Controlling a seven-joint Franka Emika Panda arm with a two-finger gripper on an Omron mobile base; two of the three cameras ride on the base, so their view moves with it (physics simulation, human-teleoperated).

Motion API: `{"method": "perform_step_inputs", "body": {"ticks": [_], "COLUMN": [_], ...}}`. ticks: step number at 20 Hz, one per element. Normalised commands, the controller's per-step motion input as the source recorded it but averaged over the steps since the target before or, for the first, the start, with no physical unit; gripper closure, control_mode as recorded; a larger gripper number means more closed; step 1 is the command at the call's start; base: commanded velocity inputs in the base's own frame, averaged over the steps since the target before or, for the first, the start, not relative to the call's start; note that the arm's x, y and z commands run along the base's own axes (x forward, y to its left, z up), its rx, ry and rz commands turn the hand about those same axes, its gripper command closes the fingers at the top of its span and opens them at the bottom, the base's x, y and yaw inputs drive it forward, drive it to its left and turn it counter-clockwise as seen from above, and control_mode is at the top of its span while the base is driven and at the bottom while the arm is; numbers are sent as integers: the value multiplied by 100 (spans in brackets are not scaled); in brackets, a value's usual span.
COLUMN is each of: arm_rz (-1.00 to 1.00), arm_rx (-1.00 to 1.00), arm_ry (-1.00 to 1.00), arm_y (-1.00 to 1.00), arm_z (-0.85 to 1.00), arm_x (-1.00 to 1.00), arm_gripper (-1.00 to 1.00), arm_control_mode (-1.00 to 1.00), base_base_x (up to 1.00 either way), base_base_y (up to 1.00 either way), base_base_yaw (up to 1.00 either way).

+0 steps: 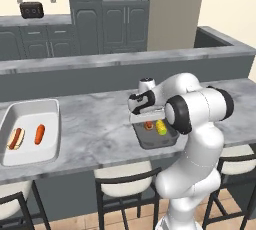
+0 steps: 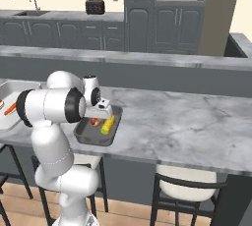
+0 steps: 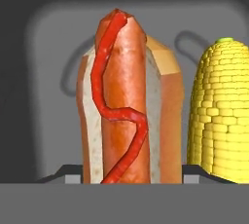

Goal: Place one cooked food and one vegetable from the large plate to each tupperware container.

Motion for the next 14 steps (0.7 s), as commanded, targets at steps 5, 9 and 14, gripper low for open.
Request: {"method": "perform_step_inputs", "body": {"ticks": [5, 9, 14], "arm_rz": [0, 1, 0], "arm_rx": [0, 0, 2], "arm_ry": [-3, -11, -18], "arm_y": [-2, 3, 1], "arm_z": [33, 98, 100], "arm_x": [-2, -37, -89], "arm_gripper": [-100, -100, -100], "arm_control_mode": [-100, -100, -100], "base_base_x": [0, 0, 0], "base_base_y": [0, 0, 0], "base_base_yaw": [0, 0, 0]}}
